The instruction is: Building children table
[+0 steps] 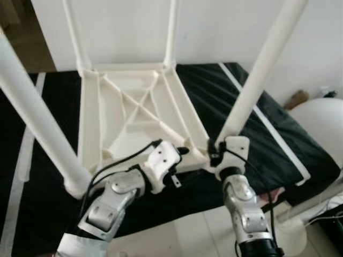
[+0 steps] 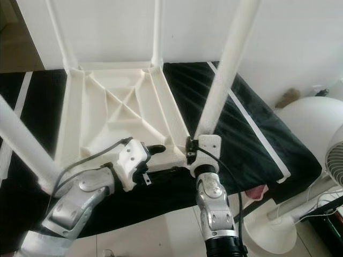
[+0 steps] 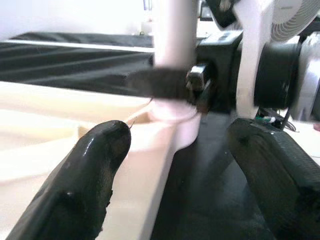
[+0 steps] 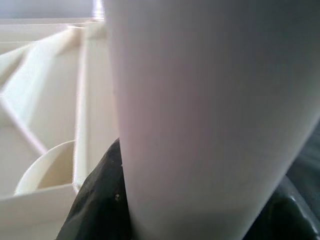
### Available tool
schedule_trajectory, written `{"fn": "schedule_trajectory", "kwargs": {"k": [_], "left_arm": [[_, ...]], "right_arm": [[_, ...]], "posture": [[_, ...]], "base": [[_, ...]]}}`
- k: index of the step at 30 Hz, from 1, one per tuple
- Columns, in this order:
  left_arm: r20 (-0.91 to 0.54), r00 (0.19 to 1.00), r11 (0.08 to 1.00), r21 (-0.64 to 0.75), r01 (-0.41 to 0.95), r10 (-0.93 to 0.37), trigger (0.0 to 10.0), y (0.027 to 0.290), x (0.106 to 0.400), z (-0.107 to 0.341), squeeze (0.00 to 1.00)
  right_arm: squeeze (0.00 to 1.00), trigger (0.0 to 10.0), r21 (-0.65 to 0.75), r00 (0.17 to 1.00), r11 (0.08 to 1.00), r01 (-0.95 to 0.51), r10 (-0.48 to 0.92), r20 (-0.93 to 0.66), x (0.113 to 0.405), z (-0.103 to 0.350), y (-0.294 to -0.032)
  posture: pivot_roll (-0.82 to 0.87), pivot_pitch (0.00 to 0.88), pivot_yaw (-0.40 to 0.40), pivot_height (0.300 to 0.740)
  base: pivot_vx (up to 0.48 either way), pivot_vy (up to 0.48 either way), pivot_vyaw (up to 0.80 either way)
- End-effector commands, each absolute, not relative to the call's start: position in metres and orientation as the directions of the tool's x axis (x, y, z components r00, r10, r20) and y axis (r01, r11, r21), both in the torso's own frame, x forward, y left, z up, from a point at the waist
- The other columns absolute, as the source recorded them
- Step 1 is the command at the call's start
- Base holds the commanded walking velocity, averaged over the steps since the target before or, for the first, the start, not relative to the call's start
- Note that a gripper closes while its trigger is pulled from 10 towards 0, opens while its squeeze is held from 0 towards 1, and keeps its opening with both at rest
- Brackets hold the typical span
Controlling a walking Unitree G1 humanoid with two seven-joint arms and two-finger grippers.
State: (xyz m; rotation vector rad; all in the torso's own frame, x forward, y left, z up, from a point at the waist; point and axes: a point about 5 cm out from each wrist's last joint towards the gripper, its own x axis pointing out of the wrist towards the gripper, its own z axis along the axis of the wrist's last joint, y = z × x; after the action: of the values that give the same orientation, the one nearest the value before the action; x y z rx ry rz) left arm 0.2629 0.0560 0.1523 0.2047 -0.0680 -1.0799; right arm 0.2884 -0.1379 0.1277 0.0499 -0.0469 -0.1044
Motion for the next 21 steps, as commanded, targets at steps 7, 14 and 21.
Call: {"fn": "schedule_trajectory", "kwargs": {"k": [7,14,21], "left_arm": [[-0.037,0.414,0.401,0.185,0.897,-0.909,10.0,0.051,0.26,0.153,0.0],[-0.024,0.394,0.383,0.192,0.904,-0.919,10.0,0.045,0.264,0.157,0.0],[0.013,0.385,0.382,0.163,0.91,-0.923,10.0,0.043,0.261,0.164,0.0]], "right_arm": [[0.0,10.0,0.07,0.965,0.963,0.259,-0.256,-0.055,0.274,0.114,-0.149],[1.0,10.0,0.076,0.972,0.969,0.234,-0.231,-0.04,0.272,0.118,-0.151],[1.0,10.0,0.07,0.985,0.983,0.17,-0.171,0.006,0.274,0.128,-0.163]], "posture": [[-0.06,0.066,-0.027,0.74],[-0.08,0.063,-0.02,0.74],[-0.07,0.065,-0.022,0.74]], "base": [[0.0,0.0,0.0],[0.0,0.0,0.0],[0.0,0.0,0.0]]}}
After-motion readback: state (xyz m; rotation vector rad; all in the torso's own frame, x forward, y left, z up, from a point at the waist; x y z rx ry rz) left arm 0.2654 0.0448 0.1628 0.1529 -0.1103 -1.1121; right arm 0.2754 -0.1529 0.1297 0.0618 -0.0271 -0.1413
